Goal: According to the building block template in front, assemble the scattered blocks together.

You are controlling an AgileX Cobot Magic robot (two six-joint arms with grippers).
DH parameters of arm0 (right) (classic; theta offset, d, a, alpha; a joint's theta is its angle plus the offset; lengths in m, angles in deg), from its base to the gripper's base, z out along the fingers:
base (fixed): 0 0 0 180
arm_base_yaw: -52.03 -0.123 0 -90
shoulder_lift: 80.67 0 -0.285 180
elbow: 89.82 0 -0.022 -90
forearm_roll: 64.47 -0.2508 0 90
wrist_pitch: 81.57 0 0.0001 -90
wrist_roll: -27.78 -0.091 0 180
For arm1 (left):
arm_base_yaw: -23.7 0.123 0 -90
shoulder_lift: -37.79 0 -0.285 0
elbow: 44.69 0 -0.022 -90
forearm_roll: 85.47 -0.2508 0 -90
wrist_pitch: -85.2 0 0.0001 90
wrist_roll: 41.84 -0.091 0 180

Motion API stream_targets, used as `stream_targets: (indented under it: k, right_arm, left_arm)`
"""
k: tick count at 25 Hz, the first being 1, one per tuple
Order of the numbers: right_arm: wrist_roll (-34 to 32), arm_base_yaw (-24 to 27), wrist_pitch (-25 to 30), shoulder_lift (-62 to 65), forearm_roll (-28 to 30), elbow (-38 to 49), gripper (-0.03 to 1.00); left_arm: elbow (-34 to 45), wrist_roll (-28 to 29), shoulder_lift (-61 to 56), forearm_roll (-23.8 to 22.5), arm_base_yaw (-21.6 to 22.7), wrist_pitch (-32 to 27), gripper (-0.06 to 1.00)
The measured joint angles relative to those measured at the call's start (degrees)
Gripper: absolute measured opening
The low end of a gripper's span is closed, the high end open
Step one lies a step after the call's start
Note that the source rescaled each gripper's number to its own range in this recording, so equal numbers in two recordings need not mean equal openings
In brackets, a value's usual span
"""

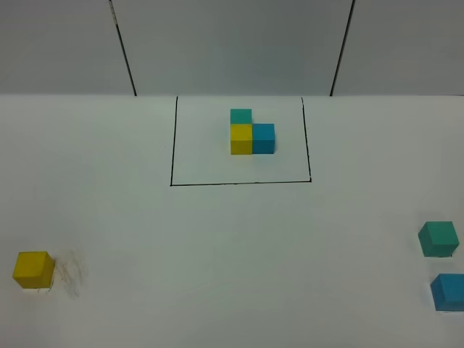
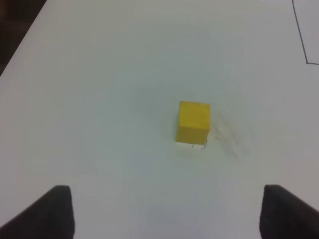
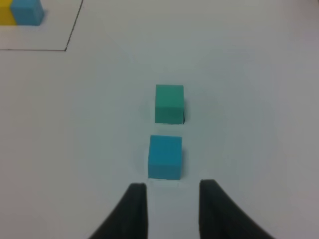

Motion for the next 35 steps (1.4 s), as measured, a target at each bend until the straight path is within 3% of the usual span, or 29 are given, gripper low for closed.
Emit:
stream_targets:
  k: [35]
  right_arm:
    - [0.00,0.00,0.00,0.00,0.00,0.00,0.00]
  left_arm:
    - [0.00,-0.45,0.00,0.00,0.00,0.00,0.66]
